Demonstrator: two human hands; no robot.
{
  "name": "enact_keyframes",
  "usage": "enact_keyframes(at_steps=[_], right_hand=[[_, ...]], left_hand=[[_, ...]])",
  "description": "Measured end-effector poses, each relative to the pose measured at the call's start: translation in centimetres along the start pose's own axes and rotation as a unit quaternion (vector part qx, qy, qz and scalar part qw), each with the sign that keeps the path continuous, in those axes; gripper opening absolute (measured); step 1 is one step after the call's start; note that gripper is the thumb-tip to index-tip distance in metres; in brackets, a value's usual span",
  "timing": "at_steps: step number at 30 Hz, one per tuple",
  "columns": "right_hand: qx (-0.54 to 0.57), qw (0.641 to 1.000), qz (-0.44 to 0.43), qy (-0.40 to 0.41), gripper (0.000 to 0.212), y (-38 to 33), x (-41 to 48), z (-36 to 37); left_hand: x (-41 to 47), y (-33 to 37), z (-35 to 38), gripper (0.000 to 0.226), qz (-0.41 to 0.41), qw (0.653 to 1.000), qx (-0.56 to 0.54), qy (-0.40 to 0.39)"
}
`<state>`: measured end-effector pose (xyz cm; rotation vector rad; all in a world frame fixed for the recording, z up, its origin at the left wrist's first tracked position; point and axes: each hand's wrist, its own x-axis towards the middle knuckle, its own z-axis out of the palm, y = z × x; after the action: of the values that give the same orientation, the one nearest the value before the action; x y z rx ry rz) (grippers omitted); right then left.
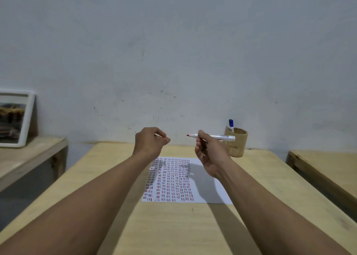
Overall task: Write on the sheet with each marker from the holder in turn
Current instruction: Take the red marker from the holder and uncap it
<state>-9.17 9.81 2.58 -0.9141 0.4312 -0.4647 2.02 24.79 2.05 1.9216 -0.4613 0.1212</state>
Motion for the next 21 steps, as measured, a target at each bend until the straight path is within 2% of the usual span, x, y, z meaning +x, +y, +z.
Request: enact_keyframes(at_steps=[6,13,21], right_hand=[[-0.067,0.998,0.003,0.010,0.013,1.6,1.0,0.2],[-0.124,0.992,-0.010,0.004,0.010,2.4,1.9,0.1],[-0.201,0.975,-0.091,0.033,0.014,2.3,2.9,-1.4]], left_hand=[[0.5,-5.6,-0.9,0.017,-0.040,0.992,0.114,0.029],[0.6,-8.0,-0.2,0.028,-0.028,0.965,0.260,-0.004],[-1.6,-7.5,-0.2,0.047,-0.042,0.963,0.266,0.025]])
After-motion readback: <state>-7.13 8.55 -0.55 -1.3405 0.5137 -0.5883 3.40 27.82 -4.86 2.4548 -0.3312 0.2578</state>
